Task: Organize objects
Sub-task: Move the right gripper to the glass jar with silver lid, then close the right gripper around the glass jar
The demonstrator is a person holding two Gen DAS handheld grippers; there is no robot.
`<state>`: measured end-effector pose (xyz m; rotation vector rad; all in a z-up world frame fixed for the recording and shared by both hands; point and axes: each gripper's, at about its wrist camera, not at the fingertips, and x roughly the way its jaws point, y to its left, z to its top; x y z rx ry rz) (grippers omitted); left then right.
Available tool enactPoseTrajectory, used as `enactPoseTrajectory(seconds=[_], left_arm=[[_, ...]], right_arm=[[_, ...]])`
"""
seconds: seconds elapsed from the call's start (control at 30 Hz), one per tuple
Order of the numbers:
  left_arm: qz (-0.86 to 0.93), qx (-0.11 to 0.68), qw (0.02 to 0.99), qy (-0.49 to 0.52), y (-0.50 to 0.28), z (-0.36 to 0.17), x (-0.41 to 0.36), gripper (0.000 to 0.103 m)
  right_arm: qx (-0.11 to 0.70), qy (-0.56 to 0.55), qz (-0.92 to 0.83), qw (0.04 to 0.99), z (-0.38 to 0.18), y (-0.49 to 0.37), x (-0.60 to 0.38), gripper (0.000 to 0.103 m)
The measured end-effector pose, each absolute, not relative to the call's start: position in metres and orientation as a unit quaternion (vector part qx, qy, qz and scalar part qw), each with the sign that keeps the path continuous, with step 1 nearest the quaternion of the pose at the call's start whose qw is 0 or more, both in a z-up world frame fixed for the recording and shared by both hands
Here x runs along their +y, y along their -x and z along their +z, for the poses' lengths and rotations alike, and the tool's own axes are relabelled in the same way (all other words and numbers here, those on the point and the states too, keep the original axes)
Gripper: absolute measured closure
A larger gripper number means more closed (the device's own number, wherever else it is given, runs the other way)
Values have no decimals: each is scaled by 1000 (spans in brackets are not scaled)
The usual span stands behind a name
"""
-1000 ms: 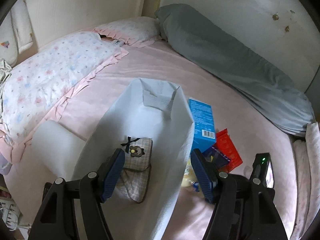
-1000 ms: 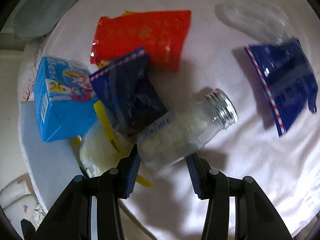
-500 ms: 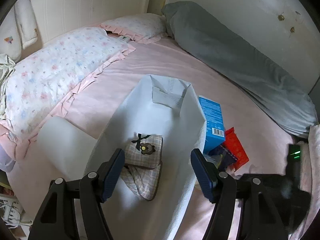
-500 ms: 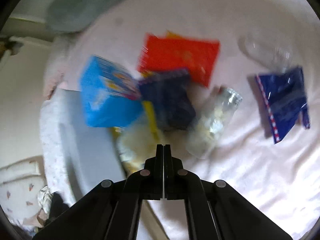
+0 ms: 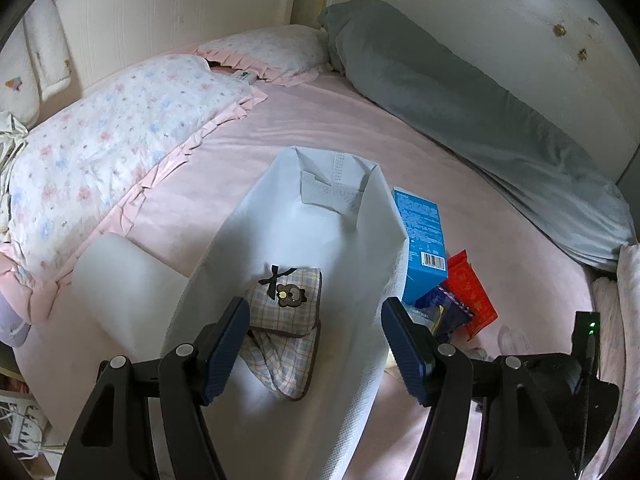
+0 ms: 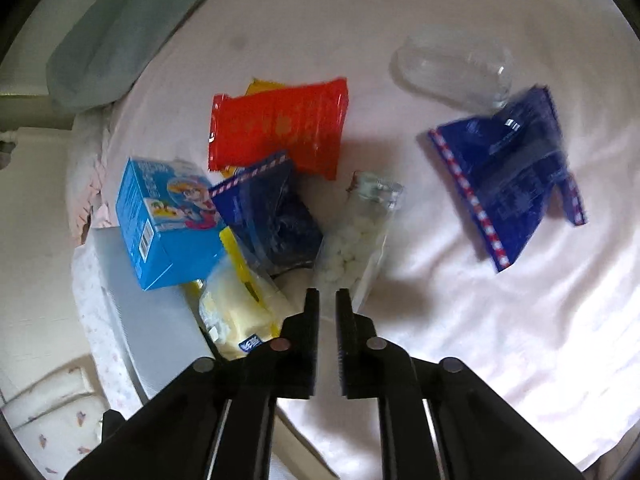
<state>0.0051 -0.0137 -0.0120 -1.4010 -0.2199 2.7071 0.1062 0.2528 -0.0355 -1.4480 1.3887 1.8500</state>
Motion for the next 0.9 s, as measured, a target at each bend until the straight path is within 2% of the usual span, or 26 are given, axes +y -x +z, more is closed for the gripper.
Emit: enactPoseTrajectory(seconds=[0.03,0.1,0.33,0.57,0.73,0.9], left_arm=[[885,-69,44,459,-5,-12,-13,37],[884,-67,45,460,-6,-13,-12,37],[883,-69,50,462,-5,-13,-10,37],[882,-68,55,463,-6,-13,-8,37],[881,-73,59,463,-7,-13,-7,37],[880,-79,64,464,-7,-13,-8,37]], right_arm=[[492,519,667,211,-33,-108,254,85],[493,515,668,214,-31,-111,256,82],[491,508,676,211,-17,-119,261,82],[421,519,709,226,0,-121,260,81],[363,545,716,244,3,-119,260,77],[410,538,701,227,-11,-118,276,77]])
